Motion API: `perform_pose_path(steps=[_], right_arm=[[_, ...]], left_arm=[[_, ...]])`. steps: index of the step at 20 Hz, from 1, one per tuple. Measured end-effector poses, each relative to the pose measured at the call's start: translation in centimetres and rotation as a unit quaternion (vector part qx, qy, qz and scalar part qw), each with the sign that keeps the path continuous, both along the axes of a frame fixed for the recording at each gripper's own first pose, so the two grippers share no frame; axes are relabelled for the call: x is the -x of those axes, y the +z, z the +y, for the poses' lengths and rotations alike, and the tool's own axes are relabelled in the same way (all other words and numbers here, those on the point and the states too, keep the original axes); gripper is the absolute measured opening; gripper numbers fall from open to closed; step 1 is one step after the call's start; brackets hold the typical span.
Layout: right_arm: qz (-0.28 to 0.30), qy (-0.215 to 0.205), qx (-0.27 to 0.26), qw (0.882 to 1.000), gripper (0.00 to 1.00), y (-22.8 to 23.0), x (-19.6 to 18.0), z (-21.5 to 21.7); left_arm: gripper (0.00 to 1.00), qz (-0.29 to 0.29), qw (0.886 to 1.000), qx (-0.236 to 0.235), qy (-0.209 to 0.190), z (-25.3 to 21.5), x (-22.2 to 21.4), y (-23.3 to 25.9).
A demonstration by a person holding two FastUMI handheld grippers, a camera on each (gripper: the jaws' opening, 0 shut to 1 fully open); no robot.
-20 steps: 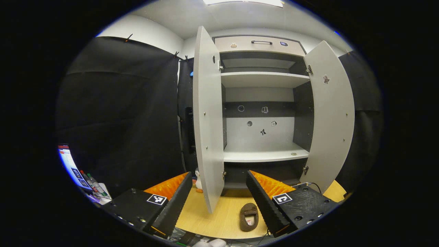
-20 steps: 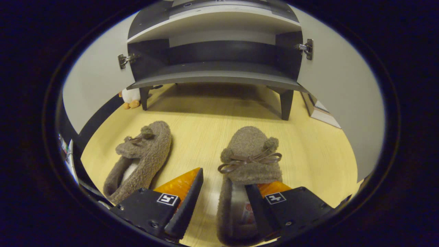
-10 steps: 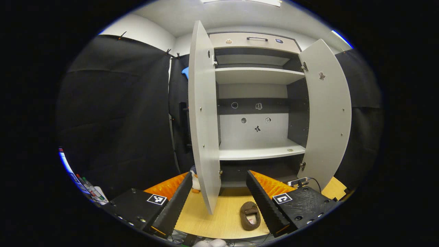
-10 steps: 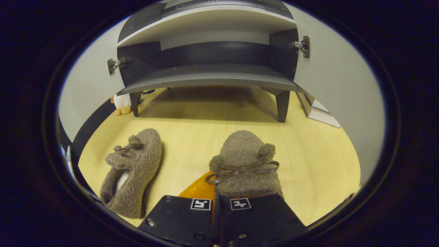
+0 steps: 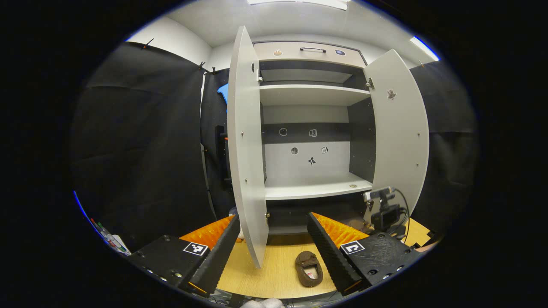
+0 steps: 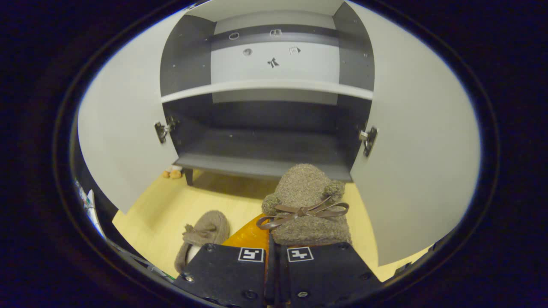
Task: Grab one shoe with the right hand and put it into the shoe cabinet, grab the other shoe with the left hand and put it into the shoe cabinet; then close the right door with the right hand and the left door with the left hand.
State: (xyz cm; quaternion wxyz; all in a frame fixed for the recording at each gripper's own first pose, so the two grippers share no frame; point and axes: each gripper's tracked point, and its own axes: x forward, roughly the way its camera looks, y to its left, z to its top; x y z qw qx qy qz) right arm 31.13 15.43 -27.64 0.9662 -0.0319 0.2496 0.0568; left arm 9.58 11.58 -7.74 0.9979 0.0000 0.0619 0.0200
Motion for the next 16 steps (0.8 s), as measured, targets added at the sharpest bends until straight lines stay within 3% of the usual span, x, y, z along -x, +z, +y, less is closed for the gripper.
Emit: perform_pose_path(steps=[7,12,16], right_arm=[[-0.082,0.028,0.015,0.996,0.07,13.1,-5.3,2.3],[-0.111,0.035,0.045,0.992,0.07,18.7,-10.8,3.2],[-0.111,0.039,0.036,0.992,0.07,21.4,-16.1,4.5]], left_arm=[[0.96,-0.007,1.0,0.023,0.009,0.2,0.3,-0.5],[0.96,-0.008,0.999,0.026,0.036,0.6,1.7,-0.9],[0.96,-0.005,0.998,0.028,0.064,1.2,2.5,-1.2]])
